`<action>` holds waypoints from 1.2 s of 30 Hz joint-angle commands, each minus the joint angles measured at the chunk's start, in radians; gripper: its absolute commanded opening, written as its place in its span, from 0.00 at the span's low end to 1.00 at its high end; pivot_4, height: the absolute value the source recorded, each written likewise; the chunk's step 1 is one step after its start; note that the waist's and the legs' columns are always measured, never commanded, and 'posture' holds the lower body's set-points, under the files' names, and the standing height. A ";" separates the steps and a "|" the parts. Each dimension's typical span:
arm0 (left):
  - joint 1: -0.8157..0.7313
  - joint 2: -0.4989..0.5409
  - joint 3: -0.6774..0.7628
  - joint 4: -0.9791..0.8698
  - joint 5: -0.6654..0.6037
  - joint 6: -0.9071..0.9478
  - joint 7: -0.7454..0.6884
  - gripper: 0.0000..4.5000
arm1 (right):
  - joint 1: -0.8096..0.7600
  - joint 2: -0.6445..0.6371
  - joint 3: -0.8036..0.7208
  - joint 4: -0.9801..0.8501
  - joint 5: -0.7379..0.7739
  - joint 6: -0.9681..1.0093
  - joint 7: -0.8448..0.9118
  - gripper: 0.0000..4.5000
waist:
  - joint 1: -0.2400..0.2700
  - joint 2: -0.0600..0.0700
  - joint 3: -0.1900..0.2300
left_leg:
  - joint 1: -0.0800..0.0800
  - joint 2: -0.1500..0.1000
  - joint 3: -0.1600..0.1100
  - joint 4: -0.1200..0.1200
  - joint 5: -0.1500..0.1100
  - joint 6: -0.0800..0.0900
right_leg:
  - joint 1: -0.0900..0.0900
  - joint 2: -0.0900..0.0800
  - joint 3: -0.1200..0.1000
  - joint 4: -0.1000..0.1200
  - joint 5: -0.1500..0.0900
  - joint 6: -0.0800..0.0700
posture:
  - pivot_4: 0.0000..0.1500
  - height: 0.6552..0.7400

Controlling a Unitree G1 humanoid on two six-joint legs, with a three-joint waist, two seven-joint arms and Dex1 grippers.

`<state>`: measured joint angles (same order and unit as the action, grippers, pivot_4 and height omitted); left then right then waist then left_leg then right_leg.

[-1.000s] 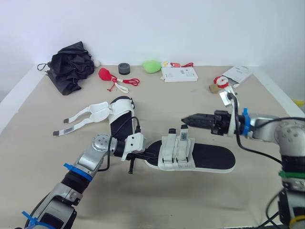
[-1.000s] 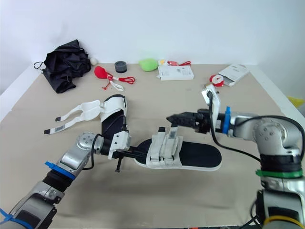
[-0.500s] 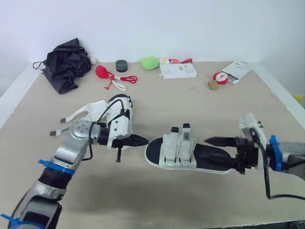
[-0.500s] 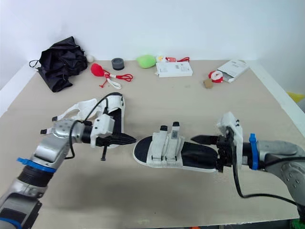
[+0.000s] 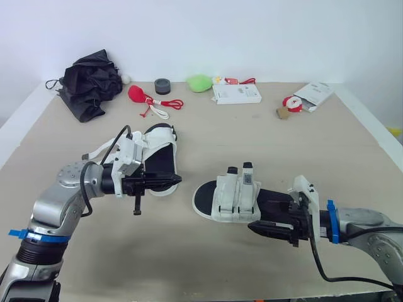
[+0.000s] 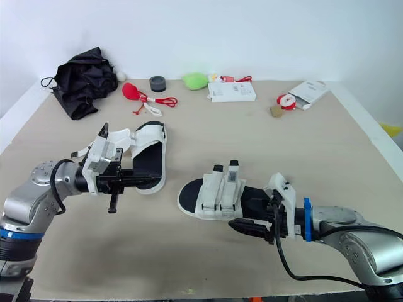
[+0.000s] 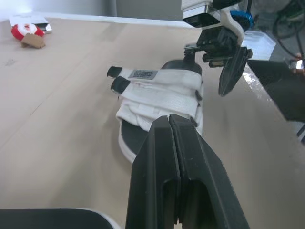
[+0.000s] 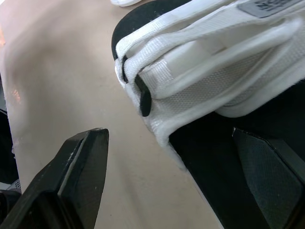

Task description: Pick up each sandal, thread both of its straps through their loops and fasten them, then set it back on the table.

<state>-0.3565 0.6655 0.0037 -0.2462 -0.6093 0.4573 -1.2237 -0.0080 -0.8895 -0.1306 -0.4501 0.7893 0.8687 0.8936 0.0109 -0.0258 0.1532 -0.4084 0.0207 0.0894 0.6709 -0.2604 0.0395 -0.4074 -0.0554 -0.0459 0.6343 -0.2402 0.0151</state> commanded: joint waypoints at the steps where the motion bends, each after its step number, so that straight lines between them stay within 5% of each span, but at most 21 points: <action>1: 0.017 0.019 0.033 -0.050 -0.020 -0.005 0.009 0.00 | -0.032 0.033 0.032 0.011 -0.014 -0.002 -0.019 0.99 | 0.000 0.000 0.000 | 0.000 0.000 0.000 0.000 0.000 0.000 | 0.000 0.000 0.000 0.000 0.000 0.000 | 1.00 1.00; 5: 0.027 0.021 0.037 -0.059 -0.023 -0.005 0.022 0.00 | -0.087 0.077 0.074 0.061 -0.056 -0.009 -0.052 0.94 | -0.002 0.000 0.000 | 0.001 0.000 0.000 0.000 0.001 -0.002 | 0.000 0.000 0.000 0.001 0.002 -0.002 | 1.00 1.00; 8: 0.031 0.021 0.039 -0.065 -0.022 -0.003 0.040 0.00 | -0.095 0.095 0.086 0.074 -0.072 -0.018 -0.051 0.72 | -0.001 0.000 0.000 | 0.001 0.000 0.001 0.000 0.003 -0.002 | 0.000 0.000 0.000 0.002 0.003 -0.003 | 1.00 1.00; 13: 0.043 0.027 0.038 -0.081 -0.012 0.008 0.081 0.00 | -0.089 0.111 0.085 0.088 -0.077 -0.023 -0.049 0.14 | -0.001 0.000 0.000 | 0.002 0.000 0.001 0.000 0.004 -0.002 | 0.000 0.000 0.001 0.003 0.004 -0.003 | 1.00 1.00; 15: 0.051 0.029 0.038 -0.087 -0.009 0.016 0.103 0.00 | -0.083 0.114 0.075 0.090 -0.071 -0.024 -0.045 0.02 | -0.001 0.000 0.000 | 0.002 0.000 0.001 0.001 0.004 -0.001 | 0.000 0.000 0.001 0.003 0.004 -0.003 | 1.00 1.00; 25: 0.118 -0.004 0.051 -0.112 -0.035 0.071 0.223 0.00 | -0.144 0.115 -0.103 0.175 -0.043 -0.002 -0.135 0.02 | 0.003 0.000 0.000 | 0.001 0.000 0.001 0.002 0.005 -0.001 | 0.000 0.000 0.002 0.003 0.008 -0.007 | 1.00 1.00; 36: 0.122 -0.094 0.072 -0.091 -0.036 0.056 0.337 0.00 | -0.592 0.196 -0.211 0.717 -0.271 -0.024 -0.590 0.02 | -0.005 0.000 0.001 | 0.000 0.000 0.004 0.000 0.006 -0.002 | -0.004 0.004 0.009 0.005 0.010 -0.009 | 1.00 1.00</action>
<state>-0.2263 0.5771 0.0473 -0.3230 -0.6322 0.5277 -0.9048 -0.5502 -0.6937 -0.2967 0.2085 0.5548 0.8728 0.3691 0.0061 -0.0253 0.1540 -0.4078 0.0209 0.0939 0.6706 -0.2540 0.0376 -0.4119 -0.0510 -0.0362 0.6397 -0.2302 0.0057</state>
